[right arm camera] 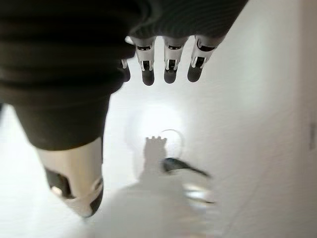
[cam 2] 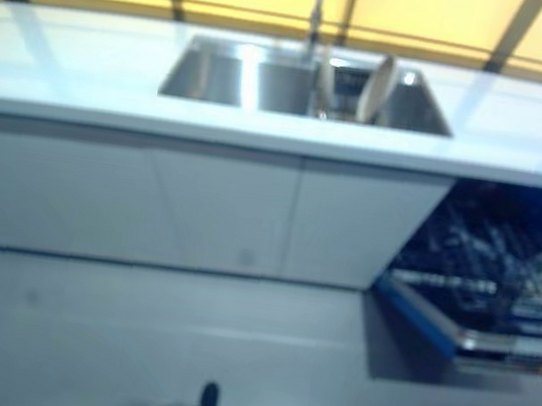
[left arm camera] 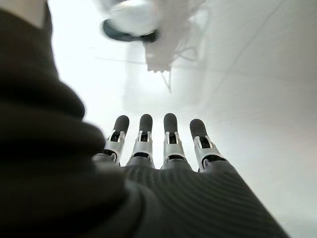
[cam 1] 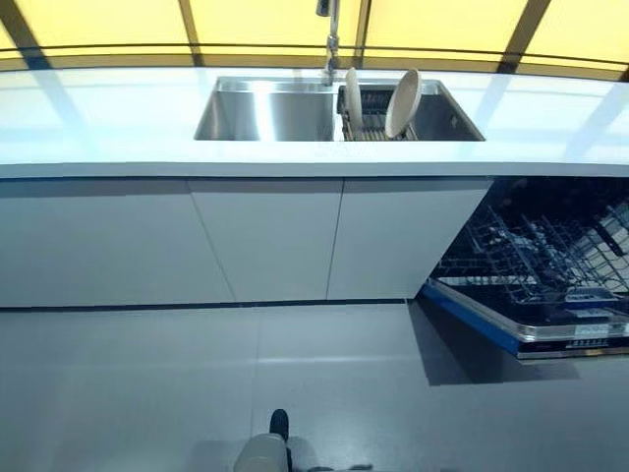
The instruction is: Take plates into dishwasher
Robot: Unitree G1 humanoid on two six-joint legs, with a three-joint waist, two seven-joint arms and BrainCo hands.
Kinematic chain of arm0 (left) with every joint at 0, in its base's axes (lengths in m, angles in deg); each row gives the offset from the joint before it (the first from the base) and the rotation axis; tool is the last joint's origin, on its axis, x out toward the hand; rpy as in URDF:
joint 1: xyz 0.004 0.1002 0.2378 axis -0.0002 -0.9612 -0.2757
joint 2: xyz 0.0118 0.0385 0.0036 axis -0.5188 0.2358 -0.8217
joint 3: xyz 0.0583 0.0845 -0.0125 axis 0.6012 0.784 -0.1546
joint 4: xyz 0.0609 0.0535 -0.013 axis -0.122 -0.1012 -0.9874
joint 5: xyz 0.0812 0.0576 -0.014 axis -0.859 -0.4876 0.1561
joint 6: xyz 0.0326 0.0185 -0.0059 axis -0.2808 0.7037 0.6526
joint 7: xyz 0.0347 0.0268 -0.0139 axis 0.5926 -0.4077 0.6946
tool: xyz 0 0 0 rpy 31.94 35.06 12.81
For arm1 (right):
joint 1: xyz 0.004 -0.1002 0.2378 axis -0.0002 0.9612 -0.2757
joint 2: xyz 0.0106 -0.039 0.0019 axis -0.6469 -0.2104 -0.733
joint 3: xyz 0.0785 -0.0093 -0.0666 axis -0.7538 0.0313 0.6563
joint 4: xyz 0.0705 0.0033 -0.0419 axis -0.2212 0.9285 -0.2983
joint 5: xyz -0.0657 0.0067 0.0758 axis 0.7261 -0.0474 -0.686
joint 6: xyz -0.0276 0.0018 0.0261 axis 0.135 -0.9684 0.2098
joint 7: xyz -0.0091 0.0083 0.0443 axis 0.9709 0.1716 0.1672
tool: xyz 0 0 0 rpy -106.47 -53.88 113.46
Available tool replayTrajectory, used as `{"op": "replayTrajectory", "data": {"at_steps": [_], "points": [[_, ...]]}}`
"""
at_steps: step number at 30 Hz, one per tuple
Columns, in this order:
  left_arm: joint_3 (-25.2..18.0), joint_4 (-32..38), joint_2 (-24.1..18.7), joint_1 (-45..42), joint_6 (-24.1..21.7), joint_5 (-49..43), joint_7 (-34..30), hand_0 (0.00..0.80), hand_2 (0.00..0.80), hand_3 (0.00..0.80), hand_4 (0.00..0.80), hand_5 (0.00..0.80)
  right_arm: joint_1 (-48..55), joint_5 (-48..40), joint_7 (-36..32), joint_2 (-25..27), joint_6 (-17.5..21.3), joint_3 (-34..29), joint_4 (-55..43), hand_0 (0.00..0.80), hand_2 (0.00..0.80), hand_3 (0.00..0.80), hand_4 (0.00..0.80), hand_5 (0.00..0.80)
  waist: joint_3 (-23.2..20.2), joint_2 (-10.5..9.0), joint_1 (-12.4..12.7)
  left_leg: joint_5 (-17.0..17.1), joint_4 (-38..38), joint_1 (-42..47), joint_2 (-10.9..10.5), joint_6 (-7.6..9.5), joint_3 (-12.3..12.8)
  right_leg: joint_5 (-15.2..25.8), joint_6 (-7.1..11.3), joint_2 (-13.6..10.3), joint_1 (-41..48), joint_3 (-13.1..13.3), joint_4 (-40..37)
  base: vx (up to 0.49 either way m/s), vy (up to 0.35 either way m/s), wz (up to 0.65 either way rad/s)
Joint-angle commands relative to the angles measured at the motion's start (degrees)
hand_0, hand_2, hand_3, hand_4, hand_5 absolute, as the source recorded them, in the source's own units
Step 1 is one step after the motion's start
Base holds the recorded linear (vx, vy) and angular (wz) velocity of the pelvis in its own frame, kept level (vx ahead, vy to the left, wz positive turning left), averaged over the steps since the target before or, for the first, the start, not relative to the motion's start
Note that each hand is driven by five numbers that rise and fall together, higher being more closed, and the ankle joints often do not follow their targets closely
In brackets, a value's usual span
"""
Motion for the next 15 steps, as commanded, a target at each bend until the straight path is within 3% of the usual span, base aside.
{"op": "replayTrajectory", "data": {"at_steps": [1,7,10,13,14,15], "points": [[0.71,-0.44,0.67,-2.91,-0.59,0.08,2.17,0.0,0.0,0.0,0.0,0.0,2.34,1.1,-0.57,3.4,1.02,1.12,-2.3,0.0,0.0,0.0,0.0,0.0,-1.23,2.99,-0.4,3.92,0.51,-10.32,4.41,-3.79,-0.95,1.41,0.63,1.63,4.49,-1.3,-0.52,0.066,-0.016,0.0],[-1.14,-2.07,3.13,-4.72,-1.6,1.73,2.59,0.0,0.0,0.0,0.0,0.0,2.28,2.38,-0.58,2.93,0.87,0.64,-0.71,0.0,0.0,0.0,0.0,0.0,-1.2,2.48,0.26,0.3,4.18,-10.44,3.92,-3.19,-1.79,2.57,0.85,0.42,4.29,-2.47,-2.62,0.092,0.013,0.04],[-1.57,-2.31,3.55,-5.03,-2.18,1.15,3.61,0.0,0.0,0.0,0.0,0.0,1.26,2.23,0.92,2.5,0.69,0.07,0.62,0.0,0.0,0.0,0.0,0.0,-1.54,1.86,0.75,-3.92,9.74,-11.18,2.63,-1.59,-1.24,2.41,1.73,-1.52,4.79,-3.08,-1.65,0.137,0.098,-0.02],[-2.15,-2.47,3.05,-4.09,-1.9,-0.23,3.43,0.0,0.0,0.0,0.0,0.0,0.56,0.91,1.95,2.0,1.09,-1.44,1.75,0.0,0.0,0.0,0.0,0.0,-2.98,1.04,1.13,-7.87,12.5,-10.74,1.52,0.54,0.94,2.35,4.02,-4.21,6.74,-4.38,2.54,0.219,0.161,0.02],[-2.23,-2.42,2.77,-3.78,-1.8,-0.7,3.2,0.0,0.0,0.0,0.0,0.0,0.51,0.45,1.86,1.88,0.95,-2.12,1.71,0.0,0.0,0.0,0.0,0.0,-3.54,0.59,1.17,-8.39,12.03,-9.98,0.74,1.35,1.33,4.4,5.41,-5.46,6.87,-5.02,5.01,0.243,0.192,0.08],[-2.21,-2.29,2.56,-3.33,-1.76,-1.31,2.99,0.0,0.0,0.0,0.0,0.0,0.45,-0.18,1.9,1.89,0.8,-2.91,1.4,0.0,0.0,0.0,0.0,0.0,-4.16,0.16,1.01,-8.33,10.09,-7.7,-0.68,2.15,1.29,10.98,6.96,-7.82,5.32,-5.55,11.25,0.252,0.237,0.07]]}}
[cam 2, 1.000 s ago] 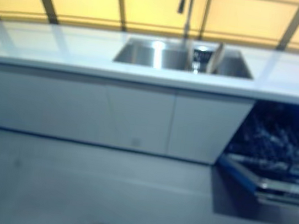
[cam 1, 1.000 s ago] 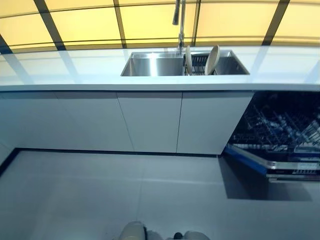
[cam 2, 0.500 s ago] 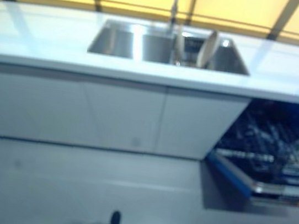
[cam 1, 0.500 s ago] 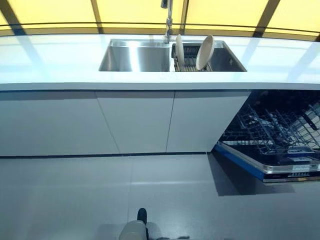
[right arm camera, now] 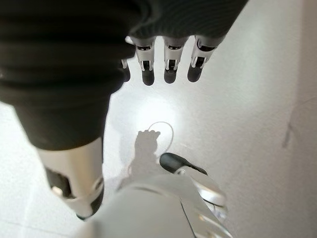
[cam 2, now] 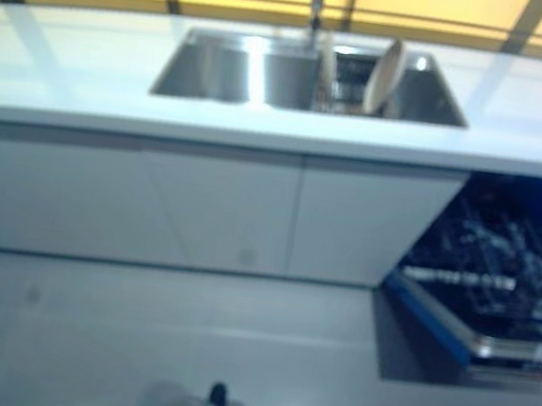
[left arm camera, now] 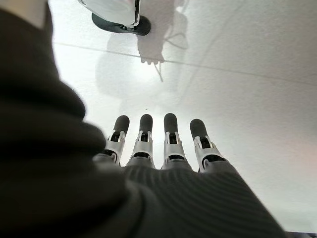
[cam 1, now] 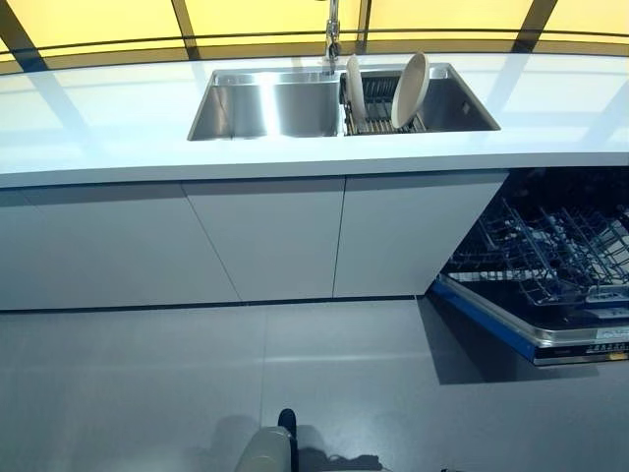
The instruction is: Take plates into dishwasher
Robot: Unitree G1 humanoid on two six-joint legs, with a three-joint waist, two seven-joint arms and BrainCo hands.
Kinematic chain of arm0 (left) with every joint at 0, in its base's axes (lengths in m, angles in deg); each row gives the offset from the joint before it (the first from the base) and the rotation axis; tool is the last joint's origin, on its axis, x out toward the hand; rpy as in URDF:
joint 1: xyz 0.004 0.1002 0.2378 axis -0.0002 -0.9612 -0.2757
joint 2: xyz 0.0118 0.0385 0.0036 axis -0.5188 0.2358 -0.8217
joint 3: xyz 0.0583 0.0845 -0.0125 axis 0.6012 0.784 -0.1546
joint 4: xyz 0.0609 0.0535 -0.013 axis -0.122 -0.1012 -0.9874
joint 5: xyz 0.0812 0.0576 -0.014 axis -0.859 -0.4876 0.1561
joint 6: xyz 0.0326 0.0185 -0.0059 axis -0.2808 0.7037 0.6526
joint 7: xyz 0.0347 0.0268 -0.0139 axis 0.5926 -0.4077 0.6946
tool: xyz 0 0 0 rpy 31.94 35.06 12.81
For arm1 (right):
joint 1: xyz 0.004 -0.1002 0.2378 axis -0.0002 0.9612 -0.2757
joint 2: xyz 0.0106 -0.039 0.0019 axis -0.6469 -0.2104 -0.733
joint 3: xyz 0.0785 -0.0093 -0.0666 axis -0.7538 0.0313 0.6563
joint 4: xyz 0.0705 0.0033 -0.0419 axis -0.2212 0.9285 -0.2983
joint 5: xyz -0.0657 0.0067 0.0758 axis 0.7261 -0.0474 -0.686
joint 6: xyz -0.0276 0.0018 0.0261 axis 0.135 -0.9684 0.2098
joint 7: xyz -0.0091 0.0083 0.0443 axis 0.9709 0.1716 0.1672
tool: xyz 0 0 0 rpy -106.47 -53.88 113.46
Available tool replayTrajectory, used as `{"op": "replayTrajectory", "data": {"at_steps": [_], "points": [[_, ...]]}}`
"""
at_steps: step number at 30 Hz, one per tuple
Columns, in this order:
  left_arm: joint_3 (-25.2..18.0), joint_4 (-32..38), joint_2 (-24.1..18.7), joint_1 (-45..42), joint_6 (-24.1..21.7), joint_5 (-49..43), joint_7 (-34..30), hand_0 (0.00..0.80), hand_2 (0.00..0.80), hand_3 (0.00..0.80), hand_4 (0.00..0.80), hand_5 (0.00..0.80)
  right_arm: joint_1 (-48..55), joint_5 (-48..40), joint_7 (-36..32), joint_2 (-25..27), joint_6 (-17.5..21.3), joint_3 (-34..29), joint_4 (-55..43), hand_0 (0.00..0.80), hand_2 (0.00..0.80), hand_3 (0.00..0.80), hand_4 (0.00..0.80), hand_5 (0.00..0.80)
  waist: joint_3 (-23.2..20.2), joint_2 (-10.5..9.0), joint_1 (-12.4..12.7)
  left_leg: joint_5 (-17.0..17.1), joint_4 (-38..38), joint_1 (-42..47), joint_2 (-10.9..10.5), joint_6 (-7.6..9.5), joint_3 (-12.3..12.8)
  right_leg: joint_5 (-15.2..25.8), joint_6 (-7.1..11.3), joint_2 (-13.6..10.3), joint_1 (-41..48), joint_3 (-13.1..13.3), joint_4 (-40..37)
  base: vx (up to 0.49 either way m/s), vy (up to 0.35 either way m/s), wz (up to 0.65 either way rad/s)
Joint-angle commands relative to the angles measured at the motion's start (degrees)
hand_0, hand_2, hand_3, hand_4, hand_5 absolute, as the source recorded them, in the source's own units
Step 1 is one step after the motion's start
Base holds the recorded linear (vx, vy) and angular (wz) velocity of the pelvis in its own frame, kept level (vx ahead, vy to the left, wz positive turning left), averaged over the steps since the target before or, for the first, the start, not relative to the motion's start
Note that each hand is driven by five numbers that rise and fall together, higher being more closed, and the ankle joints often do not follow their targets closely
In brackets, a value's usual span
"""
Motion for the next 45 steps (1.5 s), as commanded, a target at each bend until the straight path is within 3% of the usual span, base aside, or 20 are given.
{"op": "replayTrajectory", "data": {"at_steps": [1,2,4,5,7,8,10,12,14,16,22,29,34,37,38,39,41,42,44,45], "points": [[-1.18,-0.52,-1.29,1.08,-0.92,-2.77,0.93,0.0,0.0,0.0,0.0,0.0,1.28,-2.21,1.3,1.87,0.28,-2.9,-3.22,0.0,0.0,0.0,0.0,0.0,-3.03,0.49,0.0,-0.65,-0.85,-1.66,-0.34,2.64,-0.18,16.48,6.6,-7.11,-0.33,-3.63,21.76,0.259,0.268,0.04],[-0.38,-0.64,-1.48,1.37,-1.15,-2.83,0.93,0.0,0.0,0.0,0.0,0.0,1.57,-2.85,1.66,1.94,0.43,-3.29,-3.56,0.0,0.0,0.0,0.0,0.0,-3.29,1.1,-0.56,-1.13,-2.33,-0.22,-0.88,3.52,-1.17,19.22,6.67,-7.38,-3.6,-2.45,28.3,0.238,0.246,0.03],[0.77,-0.54,-2.43,2.0,-1.2,-2.89,0.89,0.0,0.0,0.0,0.0,0.0,2.42,-3.28,1.99,2.18,1.36,-3.68,-4.07,0.0,0.0,0.0,0.0,0.0,-2.75,2.03,-3.09,-1.23,-5.03,3.69,-2.67,4.67,-4.42,23.39,6.33,-4.44,-14.34,1.54,39.39,0.264,0.187,0.22],[0.67,-0.61,-2.73,2.28,-1.27,-3.42,0.83,0.0,0.0,0.0,0.0,0.0,2.45,-4.11,2.09,2.5,1.84,-3.11,-4.06,0.0,0.0,0.0,0.0,0.0,-2.24,2.75,-3.87,-1.32,-6.12,5.77,-2.78,4.59,-5.47,24.53,5.52,-4.88,-19.35,1.0,39.9,0.301,0.091,0.47],[1.31,-0.74,-3.36,3.03,-1.39,-2.51,0.99,0.0,0.0,0.0,0.0,0.0,1.92,-4.82,1.58,3.34,2.82,-2.09,-3.7,0.0,0.0,0.0,0.0,0.0,-0.93,3.84,-5.34,-0.97,-7.49,8.98,-1.98,3.48,-6.38,19.88,3.27,-4.57,-24.98,-1.38,30.16,0.301,-0.104,0.21],[1.65,-0.74,-3.83,3.48,-1.22,-1.9,0.67,0.0,0.0,0.0,0.0,0.0,1.81,-4.92,1.08,3.72,3.26,-1.75,-3.39,0.0,0.0,0.0,0.0,0.0,-0.71,3.6,-6.23,-1.46,-7.9,10.12,-2.33,3.07,-7.14,19.13,3.01,-3.19,-25.47,-1.77,20.36,0.402,-0.299,0.01],[1.29,-0.98,-4.25,4.5,-0.67,-2.41,-0.13,0.0,0.0,0.0,0.0,0.0,2.22,-5.43,0.86,4.09,4.08,-2.09,-2.39,0.0,0.0,0.0,0.0,0.0,-0.38,2.06,-9.09,-5.8,-6.59,13.96,-4.56,2.91,-9.64,26.6,5.17,-2.85,-28.51,0.84,2.31,0.515,-0.325,0.21],[1.12,-0.82,-4.5,4.91,0.21,-3.07,-1.12,0.0,0.0,0.0,0.0,0.0,2.22,-5.09,1.0,4.1,3.36,-2.48,-2.11,0.0,0.0,0.0,0.0,0.0,-0.75,1.74,-10.42,-8.53,-4.83,15.31,-5.13,3.63,-11.24,26.87,5.3,-1.71,-29.99,3.16,2.26,0.376,-0.213,0.63],[1.23,-1.34,-4.1,5.04,0.64,-3.96,-2.11,0.0,0.0,0.0,0.0,0.0,1.96,-4.42,2.31,3.78,1.94,-2.47,-1.62,0.0,0.0,0.0,0.0,0.0,-1.61,1.1,-10.31,-10.7,-1.0,14.36,-5.04,3.78,-10.94,23.64,4.85,-1.91,-26.77,3.01,3.0,0.277,-0.207,0.85],[0.84,-1.4,-2.94,4.52,1.26,-2.73,-2.3,0.0,0.0,0.0,0.0,0.0,1.36,-5.46,3.01,3.37,0.18,-1.61,-1.39,0.0,0.0,0.0,0.0,0.0,-1.88,0.84,-9.79,-11.45,0.79,15.47,-2.15,2.29,-9.42,20.26,3.74,-1.61,-24.68,1.24,6.17,0.296,-0.21,0.89],[3.77,-1.24,-0.84,4.57,0.26,-9.1,-3.25,0.0,0.0,0.0,0.0,0.0,-0.43,-4.39,2.11,3.26,1.49,-0.92,-2.69,0.0,0.0,0.0,0.0,0.0,-1.72,1.05,-9.01,-8.28,-5.95,17.74,0.18,0.77,-9.47,19.2,4.19,-2.06,-21.76,-0.15,4.37,0.142,-0.082,0.34],[3.91,-1.26,-2.41,3.36,-0.26,-7.33,-1.88,0.0,0.0,0.0,0.0,0.0,-0.8,-5.63,2.29,2.67,1.41,0.08,-3.21,0.0,0.0,0.0,0.0,0.0,-0.93,1.97,-9.25,-7.03,-9.96,18.39,0.39,1.09,-9.97,18.5,5.17,-2.35,-23.18,-0.22,5.2,0.069,-0.017,0.07],[4.35,-1.18,-2.65,3.51,0.47,-8.06,-1.84,0.0,0.0,0.0,0.0,0.0,-1.02,-6.81,2.58,2.32,1.67,0.32,-3.46,0.0,0.0,0.0,0.0,0.0,-1.18,2.17,-9.41,-7.68,-9.04,18.19,0.8,1.14,-9.14,16.36,4.2,-1.72,-23.11,-0.91,6.75,0.061,-0.057,0.01],[4.23,-1.09,-2.47,3.6,1.72,-7.46,-1.01,0.0,0.0,0.0,0.0,0.0,-1.31,-5.95,0.98,2.77,0.8,0.85,-4.2,0.0,0.0,0.0,0.0,0.0,-1.66,1.56,-9.43,-9.95,-1.35,17.48,1.37,-0.17,-7.59,14.53,2.05,-1.43,-21.55,-2.13,7.01,0.049,-0.082,0.0],[4.35,-0.87,-2.35,3.55,2.03,-6.88,-0.79,0.0,0.0,0.0,0.0,0.0,-1.23,-6.24,-0.12,3.12,0.8,1.28,-4.81,0.0,0.0,0.0,0.0,0.0,-1.61,0.9,-9.4,-7.3,9.02,14.62,2.17,-1.14,-6.96,14.11,0.51,-1.03,-20.1,-1.81,6.4,0.049,-0.116,0.04],[4.43,-0.79,-2.09,3.27,1.71,-6.69,-0.84,0.0,0.0,0.0,0.0,0.0,-1.0,-7.02,-1.18,3.67,1.24,1.86,-5.32,0.0,0.0,0.0,0.0,0.0,-1.29,0.36,-9.12,-3.52,21.14,9.47,1.53,-1.62,-7.74,13.49,-0.99,-0.62,-18.98,-1.24,6.31,0.053,-0.123,0.13],[4.11,-0.85,-1.18,2.65,1.33,-6.7,-0.74,0.0,0.0,0.0,0.0,0.0,-0.91,-6.53,-3.78,4.27,1.32,2.6,-6.55,0.0,0.0,0.0,0.0,0.0,0.16,-0.42,-7.56,0.85,35.08,-3.82,-1.25,-2.35,-8.23,13.28,-2.49,0.16,-16.97,-0.04,6.69,0.084,-0.055,0.14],[4.12,-0.86,-1.1,2.59,1.37,-6.56,-0.7,0.0,0.0,0.0,0.0,0.0,-0.97,-6.42,-3.95,4.33,1.26,2.67,-6.52,0.0,0.0,0.0,0.0,0.0,0.31,-0.28,-7.35,1.08,34.07,-4.64,-1.28,-2.38,-8.27,13.11,-2.52,0.41,-16.7,0.17,6.81,0.226,0.105,-0.36],[4.12,-0.66,-0.99,2.05,1.2,-7.21,-0.52,0.0,0.0,0.0,0.0,0.0,-1.85,-7.67,-5.76,4.66,2.9,2.55,-5.31,0.0,0.0,0.0,0.0,0.0,1.48,1.56,-5.74,3.8,8.04,-1.48,2.39,-2.03,-7.42,11.13,-0.86,2.27,-12.66,2.37,6.84,0.35,0.221,-0.69],[4.13,-0.65,-1.11,2.14,1.22,-8.04,-0.81,0.0,0.0,0.0,0.0,0.0,-2.07,-7.86,-6.21,4.69,3.56,2.41,-5.09,0.0,0.0,0.0,0.0,0.0,1.97,1.68,-5.48,4.33,5.34,-0.89,3.02,-1.8,-7.57,10.34,-0.87,2.44,-11.86,2.68,7.37,0.312,0.193,-0.56]]}}
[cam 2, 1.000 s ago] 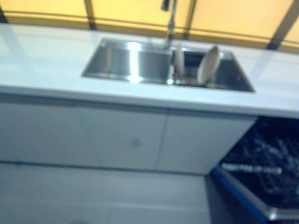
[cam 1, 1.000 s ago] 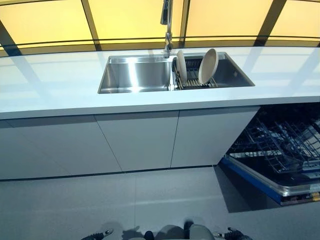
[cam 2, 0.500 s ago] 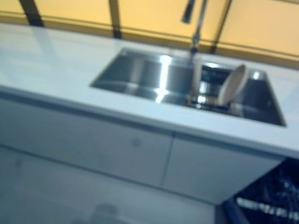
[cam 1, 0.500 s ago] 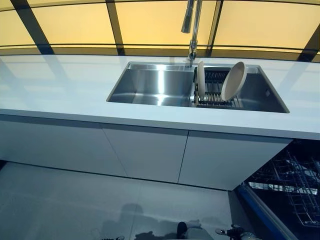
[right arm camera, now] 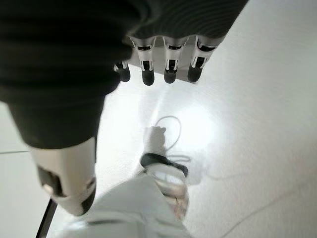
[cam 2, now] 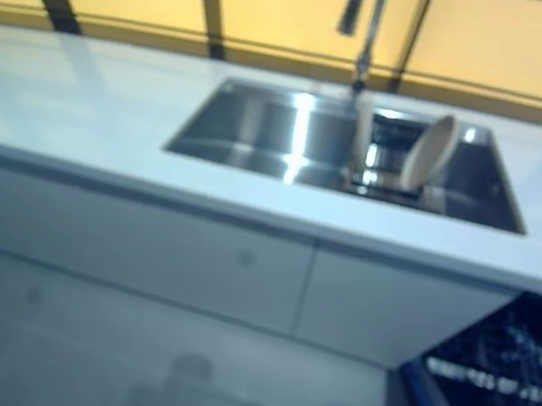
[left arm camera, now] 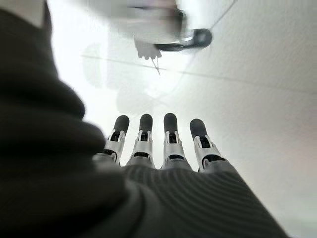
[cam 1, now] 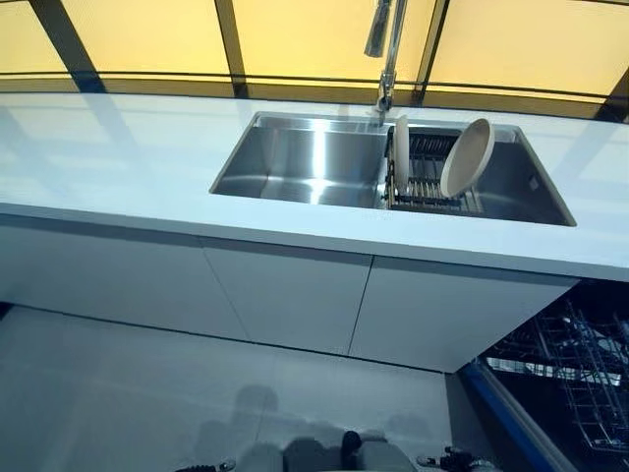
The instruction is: Take plates into dishwasher
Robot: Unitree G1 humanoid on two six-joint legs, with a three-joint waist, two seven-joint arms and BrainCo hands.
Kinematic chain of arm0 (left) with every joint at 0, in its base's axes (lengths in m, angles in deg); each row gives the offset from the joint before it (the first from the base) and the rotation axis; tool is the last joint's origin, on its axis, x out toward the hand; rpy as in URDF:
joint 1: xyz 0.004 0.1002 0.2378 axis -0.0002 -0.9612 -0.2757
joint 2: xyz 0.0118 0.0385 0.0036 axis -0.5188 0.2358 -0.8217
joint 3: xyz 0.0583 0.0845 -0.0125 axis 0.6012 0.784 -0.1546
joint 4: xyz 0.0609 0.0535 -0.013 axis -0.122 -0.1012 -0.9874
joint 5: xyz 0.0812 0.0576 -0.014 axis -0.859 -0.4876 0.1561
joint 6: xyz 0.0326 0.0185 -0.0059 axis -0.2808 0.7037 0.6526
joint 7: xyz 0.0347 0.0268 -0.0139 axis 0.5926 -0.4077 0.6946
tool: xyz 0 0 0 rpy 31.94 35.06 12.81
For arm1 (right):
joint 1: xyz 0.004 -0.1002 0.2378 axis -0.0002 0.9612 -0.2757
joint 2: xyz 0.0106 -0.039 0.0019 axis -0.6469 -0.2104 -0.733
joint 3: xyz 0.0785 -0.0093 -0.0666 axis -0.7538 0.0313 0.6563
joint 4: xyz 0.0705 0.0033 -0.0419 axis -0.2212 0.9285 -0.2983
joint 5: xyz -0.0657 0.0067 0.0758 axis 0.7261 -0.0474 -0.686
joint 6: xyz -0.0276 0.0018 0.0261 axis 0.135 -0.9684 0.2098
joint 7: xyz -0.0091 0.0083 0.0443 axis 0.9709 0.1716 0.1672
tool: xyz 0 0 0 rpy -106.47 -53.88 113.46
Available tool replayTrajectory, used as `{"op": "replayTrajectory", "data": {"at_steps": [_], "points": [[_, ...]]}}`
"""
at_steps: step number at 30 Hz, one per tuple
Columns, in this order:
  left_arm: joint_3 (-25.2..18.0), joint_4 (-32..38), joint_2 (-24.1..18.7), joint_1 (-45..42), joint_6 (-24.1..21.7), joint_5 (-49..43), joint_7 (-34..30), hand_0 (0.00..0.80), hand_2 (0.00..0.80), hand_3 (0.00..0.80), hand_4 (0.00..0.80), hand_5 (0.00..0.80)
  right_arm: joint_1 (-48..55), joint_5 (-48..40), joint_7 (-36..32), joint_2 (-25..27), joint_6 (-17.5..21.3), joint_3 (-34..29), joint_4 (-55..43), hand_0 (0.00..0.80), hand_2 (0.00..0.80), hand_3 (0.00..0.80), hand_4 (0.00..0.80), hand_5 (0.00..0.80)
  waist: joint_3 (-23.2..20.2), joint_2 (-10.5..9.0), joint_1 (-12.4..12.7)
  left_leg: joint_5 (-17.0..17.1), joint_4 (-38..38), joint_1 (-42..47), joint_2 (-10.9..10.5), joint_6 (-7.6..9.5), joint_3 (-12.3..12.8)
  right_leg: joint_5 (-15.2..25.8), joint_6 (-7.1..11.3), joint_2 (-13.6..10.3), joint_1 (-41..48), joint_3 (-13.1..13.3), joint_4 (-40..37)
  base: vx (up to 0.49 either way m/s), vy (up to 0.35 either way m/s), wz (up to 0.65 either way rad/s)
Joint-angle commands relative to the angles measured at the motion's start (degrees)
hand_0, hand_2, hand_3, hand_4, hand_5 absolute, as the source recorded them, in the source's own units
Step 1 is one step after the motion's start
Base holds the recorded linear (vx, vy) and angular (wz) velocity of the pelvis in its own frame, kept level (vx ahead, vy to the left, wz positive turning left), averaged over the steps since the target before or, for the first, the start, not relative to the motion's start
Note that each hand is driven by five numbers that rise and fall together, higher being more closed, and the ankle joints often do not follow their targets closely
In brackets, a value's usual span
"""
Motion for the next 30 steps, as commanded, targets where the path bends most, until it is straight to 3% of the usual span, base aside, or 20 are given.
{"op": "replayTrajectory", "data": {"at_steps": [1,2,4,6,9,13,18,21,23,26,28,29,30], "points": [[-0.36,2.61,-1.29,0.3,0.54,-2.47,0.97,0.0,0.0,0.0,0.0,0.0,-0.07,-1.5,-3.34,1.6,2.21,0.11,-2.59,0.0,0.0,0.0,0.0,0.0,1.33,0.9,-0.26,5.03,-16.91,3.17,0.63,4.56,0.77,-2.52,5.34,-1.55,9.63,1.75,-1.44,0.268,0.176,-0.53],[0.45,2.94,-1.71,1.03,1.32,-1.13,2.1,0.0,0.0,0.0,0.0,0.0,-0.1,0.2,-4.63,1.85,2.22,0.15,-3.87,0.0,0.0,0.0,0.0,0.0,0.2,1.31,-0.64,3.4,-22.35,7.11,-0.14,4.95,0.32,-2.54,6.2,-2.13,8.93,0.89,-0.93,0.256,0.202,-0.58],[0.69,3.93,-2.98,1.79,2.12,-0.3,2.11,0.0,0.0,0.0,0.0,0.0,0.25,-0.02,-7.43,2.56,3.2,0.49,-5.39,0.0,0.0,0.0,0.0,0.0,-0.5,1.25,-1.11,3.1,-24.71,10.12,0.46,4.76,0.99,-1.79,7.35,-3.31,8.05,-0.17,-0.68,0.15,0.108,-0.74],[0.04,5.52,-5.56,2.65,3.63,-1.37,0.92,0.0,0.0,0.0,0.0,0.0,0.13,0.71,-13.61,3.06,4.63,1.02,-9.1,0.0,0.0,0.0,0.0,0.0,-1.3,0.58,-0.77,2.7,-27.22,12.98,0.35,4.59,0.07,0.23,9.55,-4.83,7.17,-0.84,-1.89,0.099,-0.032,-0.44],[-1.08,7.48,-8.3,1.91,4.54,-3.58,0.0,0.0,0.0,0.0,0.0,0.0,0.16,1.73,-17.17,5.38,3.42,2.55,-16.89,0.0,0.0,0.0,0.0,0.0,-2.26,-0.58,-0.15,2.16,-26.82,11.94,0.22,5.03,0.07,1.39,9.98,-5.11,6.49,0.23,-3.97,0.029,-0.072,0.02],[-2.04,9.12,-10.62,0.86,5.08,-5.01,-1.1,0.0,0.0,0.0,0.0,0.0,1.08,0.28,-19.31,9.6,0.01,1.74,-26.6,0.0,0.0,0.0,0.0,0.0,-2.92,-2.27,-0.19,0.37,-23.12,9.87,0.27,5.34,2.06,1.88,10.3,-5.43,6.51,0.76,-4.85,0.06,-0.028,0.02],[-2.95,9.22,-11.23,0.02,4.43,-6.99,-2.68,0.0,0.0,0.0,0.0,0.0,0.89,0.92,-24.08,10.65,-2.14,1.42,-30.96,0.0,0.0,0.0,0.0,0.0,-2.37,-3.26,-0.18,-1.38,-21.95,10.65,0.84,6.02,3.65,3.77,11.82,-6.97,6.52,0.95,-5.86,0.101,0.018,0.01],[-2.45,9.65,-11.62,0.39,5.56,-7.99,-3.6,0.0,0.0,0.0,0.0,0.0,0.6,2.72,-26.35,10.23,-1.86,2.46,-31.46,0.0,0.0,0.0,0.0,0.0,-2.64,-3.33,0.75,-0.72,-24.53,11.55,1.23,6.28,5.12,5.67,12.56,-8.13,6.5,-1.82,-4.58,0.065,-0.079,-0.23],[-3.46,9.5,-12.15,0.22,5.87,-7.29,-3.02,0.0,0.0,0.0,0.0,0.0,0.09,4.45,-27.72,9.67,-2.06,3.26,-32.53,0.0,0.0,0.0,0.0,0.0,-2.77,-3.59,1.39,0.31,-26.81,12.98,2.87,5.19,5.99,11.46,13.69,-11.99,6.17,-3.46,-6.59,0.086,-0.274,-0.39],[-4.26,8.52,-13.59,1.28,5.66,-5.19,-3.13,0.0,0.0,0.0,0.0,0.0,-1.62,4.67,-28.94,9.56,0.22,4.81,-31.46,0.0,0.0,0.0,0.0,0.0,-2.17,-3.79,1.46,-0.3,-26.38,14.17,6.49,3.1,7.24,16.38,14.88,-16.18,4.11,-4.61,-11.7,0.072,-0.386,-0.39],[-4.63,8.1,-14.34,1.47,5.46,-3.17,-2.52,0.0,0.0,0.0,0.0,0.0,-4.02,4.87,-29.22,9.88,0.37,5.8,-31.54,0.0,0.0,0.0,0.0,0.0,-1.19,-4.16,1.58,-1.43,-23.95,13.53,9.14,2.42,7.7,14.81,14.82,-15.64,1.7,-4.63,-9.05,0.004,-0.407,-0.32],[-5.98,7.88,-14.07,0.99,5.45,-1.25,-1.03,0.0,0.0,0.0,0.0,0.0,-5.25,4.1,-30.3,10.66,-1.8,6.36,-33.64,0.0,0.0,0.0,0.0,0.0,-0.86,-4.79,1.66,-1.57,-21.17,12.59,11.64,1.75,8.93,11.37,14.79,-14.42,1.95,-6.21,-7.57,0.028,-0.329,-0.19],[-6.76,7.71,-13.85,0.79,5.45,-0.65,-0.39,0.0,0.0,0.0,0.0,0.0,-5.33,4.59,-30.62,10.86,-3.11,6.39,-34.72,0.0,0.0,0.0,0.0,0.0,-1.03,-5.08,1.6,-1.35,-20.46,12.18,12.58,1.48,9.17,9.81,14.66,-13.82,2.5,-6.72,-7.17,0.042,-0.332,-0.1]]}}
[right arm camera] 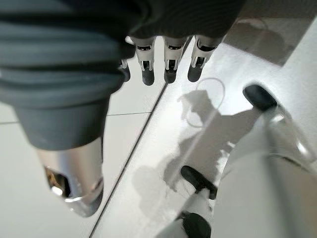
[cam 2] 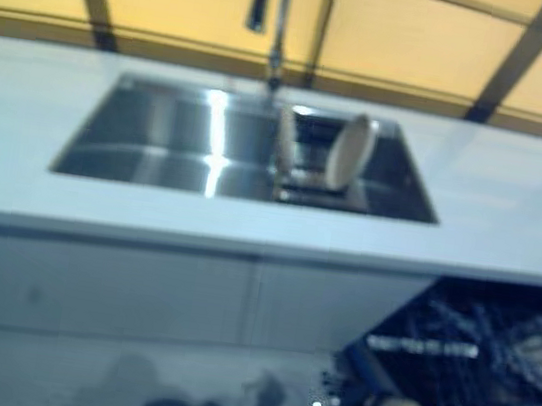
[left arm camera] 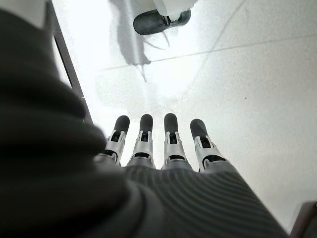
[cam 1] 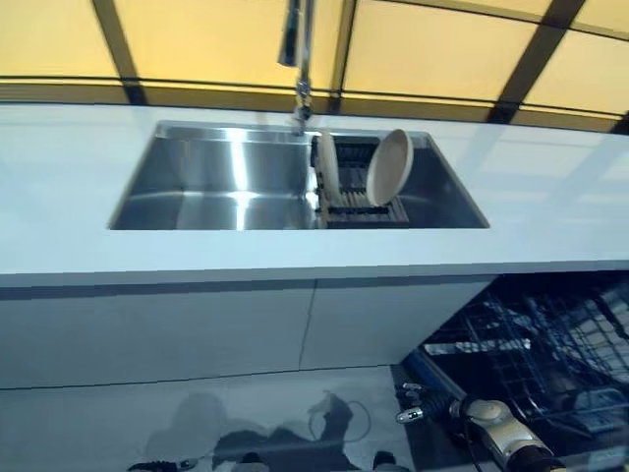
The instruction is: Take plates into dishwasher
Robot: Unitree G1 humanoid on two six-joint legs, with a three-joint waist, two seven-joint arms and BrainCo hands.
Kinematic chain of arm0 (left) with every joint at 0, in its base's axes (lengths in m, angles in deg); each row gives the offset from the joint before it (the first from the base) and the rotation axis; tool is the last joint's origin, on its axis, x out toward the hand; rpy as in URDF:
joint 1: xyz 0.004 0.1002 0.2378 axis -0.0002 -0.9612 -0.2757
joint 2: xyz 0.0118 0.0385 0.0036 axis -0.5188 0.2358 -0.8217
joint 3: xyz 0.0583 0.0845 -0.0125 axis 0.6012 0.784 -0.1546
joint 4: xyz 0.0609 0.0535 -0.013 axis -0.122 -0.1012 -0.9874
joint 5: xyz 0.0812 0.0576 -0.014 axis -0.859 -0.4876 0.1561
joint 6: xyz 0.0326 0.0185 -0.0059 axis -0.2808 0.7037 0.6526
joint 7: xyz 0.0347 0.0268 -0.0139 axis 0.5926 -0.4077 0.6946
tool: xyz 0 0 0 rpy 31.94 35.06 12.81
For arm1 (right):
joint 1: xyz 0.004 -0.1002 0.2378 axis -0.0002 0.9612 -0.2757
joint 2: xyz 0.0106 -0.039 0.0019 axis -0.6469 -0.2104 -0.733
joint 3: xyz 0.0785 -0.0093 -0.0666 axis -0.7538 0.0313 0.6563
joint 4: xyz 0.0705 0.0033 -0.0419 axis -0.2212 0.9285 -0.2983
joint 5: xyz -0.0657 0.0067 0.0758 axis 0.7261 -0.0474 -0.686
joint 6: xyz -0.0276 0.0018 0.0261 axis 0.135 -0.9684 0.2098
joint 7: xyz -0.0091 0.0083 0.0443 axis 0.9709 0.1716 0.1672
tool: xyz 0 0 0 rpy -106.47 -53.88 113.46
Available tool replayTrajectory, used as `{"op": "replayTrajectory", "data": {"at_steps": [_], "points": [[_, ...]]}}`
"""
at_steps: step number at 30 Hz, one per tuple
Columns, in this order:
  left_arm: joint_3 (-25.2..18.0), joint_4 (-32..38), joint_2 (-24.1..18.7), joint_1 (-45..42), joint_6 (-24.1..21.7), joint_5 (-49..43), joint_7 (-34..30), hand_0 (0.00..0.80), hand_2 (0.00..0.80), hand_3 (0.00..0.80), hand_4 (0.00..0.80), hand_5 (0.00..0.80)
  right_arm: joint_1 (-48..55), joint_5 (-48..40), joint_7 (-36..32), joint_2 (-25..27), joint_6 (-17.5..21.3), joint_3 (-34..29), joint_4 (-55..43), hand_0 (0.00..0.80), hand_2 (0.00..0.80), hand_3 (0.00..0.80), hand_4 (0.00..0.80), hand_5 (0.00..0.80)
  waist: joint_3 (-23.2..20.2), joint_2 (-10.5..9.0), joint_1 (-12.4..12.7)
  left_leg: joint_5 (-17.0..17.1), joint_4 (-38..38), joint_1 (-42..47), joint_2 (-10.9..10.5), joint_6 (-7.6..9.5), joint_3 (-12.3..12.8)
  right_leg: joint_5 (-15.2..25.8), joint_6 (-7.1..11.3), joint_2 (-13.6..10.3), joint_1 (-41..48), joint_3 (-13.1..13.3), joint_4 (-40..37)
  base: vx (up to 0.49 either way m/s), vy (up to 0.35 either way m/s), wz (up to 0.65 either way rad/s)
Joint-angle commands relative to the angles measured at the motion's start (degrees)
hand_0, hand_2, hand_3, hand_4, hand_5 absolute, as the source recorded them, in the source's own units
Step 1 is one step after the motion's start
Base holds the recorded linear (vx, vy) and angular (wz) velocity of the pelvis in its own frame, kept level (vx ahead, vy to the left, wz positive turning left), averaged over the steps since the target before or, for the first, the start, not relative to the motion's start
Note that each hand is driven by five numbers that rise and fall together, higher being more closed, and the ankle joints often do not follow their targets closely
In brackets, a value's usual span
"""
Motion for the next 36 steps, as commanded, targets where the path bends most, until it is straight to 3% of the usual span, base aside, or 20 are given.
{"op": "replayTrajectory", "data": {"at_steps": [1,4,6,9,12,19,23,27,36], "points": [[-2.38,-0.58,-1.17,0.04,0.04,4.82,2.89,0.0,0.0,0.0,0.0,0.0,-4.38,0.92,-1.9,1.99,-2.65,-0.9,-4.85,0.0,0.0,0.0,0.0,0.0,-0.27,-2.63,1.5,-3.11,9.5,-2.77,5.34,1.89,1.41,1.76,-2.3,2.18,-1.58,-0.67,4.81,0.035,-0.213,0.13],[-3.92,-0.61,0.5,0.2,-0.65,3.51,1.17,0.0,0.0,0.0,0.0,0.0,-4.05,1.43,-10.18,5.64,-4.32,-1.4,-7.75,0.0,0.0,0.0,0.0,0.0,-0.24,-3.2,1.58,-0.61,8.02,-2.64,8.11,0.06,2.25,-0.12,-3.65,4.11,0.78,-1.98,3.39,0.047,-0.172,0.23],[-3.76,-0.89,0.93,0.28,-1.07,2.72,0.97,0.0,0.0,0.0,0.0,0.0,-3.99,1.64,-12.42,6.59,-4.64,-1.74,-8.44,0.0,0.0,0.0,0.0,0.0,-0.38,-3.17,1.6,-0.06,7.31,-2.57,8.06,-0.14,2.23,-0.1,-3.76,4.18,1.17,-2.44,2.88,0.038,-0.026,0.28],[-3.1,-2.55,1.44,0.66,-2.28,2.02,-0.01,0.0,0.0,0.0,0.0,0.0,-6.05,-1.09,-27.15,14.48,-6.95,-2.45,-14.26,0.0,0.0,0.0,0.0,0.0,-1.24,-2.28,1.0,3.11,1.01,-0.37,7.93,-1.87,2.68,0.29,-3.34,3.54,2.3,-4.24,0.89,0.024,0.085,0.21],[-2.45,-4.99,0.64,1.37,-3.96,0.47,-0.75,0.0,0.0,0.0,0.0,0.0,-10.23,-12.52,-38.62,20.85,-10.71,-2.99,-24.05,0.0,0.0,0.0,0.0,0.0,-2.44,-1.3,0.54,4.52,-4.14,1.98,6.35,-2.54,2.01,0.41,-2.61,2.8,3.19,-4.86,-0.21,0.053,0.117,0.18],[-4.04,-8.54,-0.46,-0.12,-7.2,-1.84,-1.23,0.0,0.0,0.0,0.0,0.0,-18.17,-30.99,-40.61,25.36,-15.7,-9.2,-31.8,0.0,0.0,0.0,0.0,0.0,-4.24,-0.52,0.62,4.23,-6.8,4.48,5.44,-2.67,2.74,-0.11,-1.66,1.92,4.48,-6.14,-0.75,0.055,0.042,0.05],[-3.92,-9.03,-0.1,-1.05,-7.37,-3.64,-1.57,0.0,0.0,0.0,0.0,0.0,-24.2,-43.96,-36.23,25.92,-18.47,-13.83,-31.44,0.0,0.0,0.0,0.0,0.0,-5.0,-0.13,0.99,3.52,-7.15,5.28,5.15,-2.62,2.57,-0.5,-1.48,1.77,5.19,-6.54,-0.98,0.044,0.021,0.01],[-2.83,-8.92,0.59,-1.26,-7.24,-4.45,-2.21,0.0,0.0,0.0,0.0,0.0,-32.23,-58.31,-28.39,24.99,-18.9,-15.84,-31.06,0.0,0.0,0.0,0.0,0.0,-5.59,-0.04,1.76,2.71,-7.05,5.99,4.94,-2.54,2.41,-0.75,-1.37,1.84,6.2,-6.95,-1.52,0.034,0.012,-0.02],[0.68,-8.78,2.64,-0.2,-6.76,-2.76,-1.82,0.0,0.0,0.0,0.0,0.0,-46.22,-72.46,1.35,28.51,-9.8,-17.0,-21.24,0.0,0.0,0.0,0.0,0.0,-6.81,-0.12,2.09,1.92,-7.16,6.88,4.77,-2.48,2.59,-1.02,-1.73,2.54,7.23,-6.73,-1.99,0.006,0.012,0.0]]}}
